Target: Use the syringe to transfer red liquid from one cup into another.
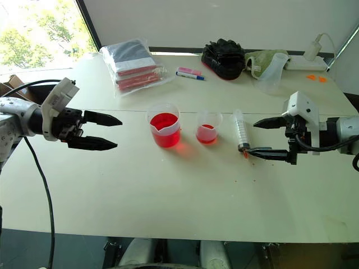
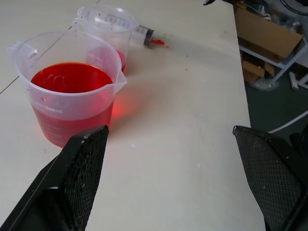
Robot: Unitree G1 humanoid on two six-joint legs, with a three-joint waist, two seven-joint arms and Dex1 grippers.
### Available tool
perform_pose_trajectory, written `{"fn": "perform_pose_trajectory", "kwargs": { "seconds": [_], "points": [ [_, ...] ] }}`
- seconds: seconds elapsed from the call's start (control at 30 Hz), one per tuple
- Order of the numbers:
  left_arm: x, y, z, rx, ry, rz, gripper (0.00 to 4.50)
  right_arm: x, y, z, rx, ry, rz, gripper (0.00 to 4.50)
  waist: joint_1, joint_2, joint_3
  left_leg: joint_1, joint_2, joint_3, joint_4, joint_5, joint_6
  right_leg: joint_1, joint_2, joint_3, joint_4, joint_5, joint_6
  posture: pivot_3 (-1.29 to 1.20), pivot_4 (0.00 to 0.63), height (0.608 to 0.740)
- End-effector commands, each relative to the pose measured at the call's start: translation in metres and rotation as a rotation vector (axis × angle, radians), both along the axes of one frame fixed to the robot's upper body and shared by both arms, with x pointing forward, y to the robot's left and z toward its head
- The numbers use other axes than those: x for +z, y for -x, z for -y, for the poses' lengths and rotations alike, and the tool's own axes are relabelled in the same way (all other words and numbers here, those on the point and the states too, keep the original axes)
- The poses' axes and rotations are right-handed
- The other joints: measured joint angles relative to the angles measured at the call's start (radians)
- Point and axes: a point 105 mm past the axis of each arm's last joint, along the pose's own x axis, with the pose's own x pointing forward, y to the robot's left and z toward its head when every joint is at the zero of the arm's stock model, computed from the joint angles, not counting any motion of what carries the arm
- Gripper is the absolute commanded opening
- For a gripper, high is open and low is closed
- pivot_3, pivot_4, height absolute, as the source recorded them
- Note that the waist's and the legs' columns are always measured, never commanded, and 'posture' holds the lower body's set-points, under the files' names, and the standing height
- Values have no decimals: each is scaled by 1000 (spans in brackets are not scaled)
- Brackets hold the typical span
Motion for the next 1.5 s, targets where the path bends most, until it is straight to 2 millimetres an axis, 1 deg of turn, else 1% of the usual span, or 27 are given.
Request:
{"fn": "perform_pose_trajectory", "kwargs": {
  "seconds": [0.03,0.1,0.27,0.7,0.9,1.0,1.03,1.1,1.2,1.23,1.27,1.33,1.37,1.4,1.43,1.5],
  "points": [
    [5,3,-4,-8,-21,44,4326,12,3,4,-6,22,45,4446,0,0,0,0,0,0,0,0,0,0,0,0,0,0,0,0,150,711],
    [3,0,-5,12,-33,63,4326,11,3,5,-12,24,42,4446,1,0,0,0,0,0,0,0,0,0,0,0,0,0,0,0,150,711],
    [6,0,-4,16,-7,57,4326,10,3,6,-17,22,37,4446,0,0,0,0,0,0,0,0,0,0,0,0,0,0,0,0,150,711],
    [5,-2,-4,26,-9,58,4326,9,1,6,-41,25,25,4446,0,0,0,0,0,0,0,0,0,0,0,0,0,0,0,0,150,711],
    [5,-4,0,24,-2,67,4326,4,-1,10,-40,36,16,4446,1,0,0,0,0,0,0,0,0,0,0,0,0,0,0,0,150,711],
    [5,-5,3,17,12,66,4326,5,0,10,-52,31,-12,4446,1,0,0,0,0,0,0,0,0,0,0,0,0,0,0,0,150,711],
    [5,-6,4,16,15,66,4326,6,-1,11,-66,44,-17,4446,0,0,0,0,0,0,0,0,0,0,0,0,1,0,0,0,150,711],
    [2,-7,6,18,34,63,4326,1,-2,14,-120,77,-81,4446,0,0,0,0,0,0,1,0,0,0,0,0,1,0,0,0,150,711],
    [-3,-4,12,16,59,55,4326,8,-20,18,-260,-45,-107,4446,-6,0,0,0,0,0,1,0,0,0,0,0,1,0,0,0,150,711],
    [-4,-2,14,16,64,52,4326,12,-31,22,-342,-108,-107,4446,-6,0,0,0,0,0,1,0,0,0,0,0,1,0,0,0,150,711],
    [-4,-1,15,17,66,52,4326,14,-38,24,-394,-145,-113,4446,-8,0,0,0,0,0,1,0,0,0,0,0,1,0,0,0,150,711],
    [-8,2,16,23,84,41,4326,4,-47,24,-496,-126,-213,4446,-5,0,0,0,1,0,1,2,-4,-1,0,0,1,0,0,0,150,711],
    [-10,4,19,22,89,38,4326,0,-48,26,-542,-102,-263,4446,-5,0,0,0,1,1,1,3,-5,-2,0,1,2,0,0,0,150,711],
    [-13,7,21,18,94,36,4326,-3,-48,25,-574,-89,-325,4446,-5,0,0,-1,1,1,1,3,-5,-3,0,1,2,0,0,0,150,711],
    [-15,10,25,11,98,37,4326,-5,-47,24,-599,-90,-395,4446,-4,0,0,-1,1,1,0,3,-5,-3,0,1,2,0,0,0,150,711],
    [-18,15,29,2,113,31,4326,-4,-52,17,-632,-81,-452,4446,-2,0,0,-2,1,2,0,3,-5,-4,0,2,2,0,0,0,150,711]
  ]
}}
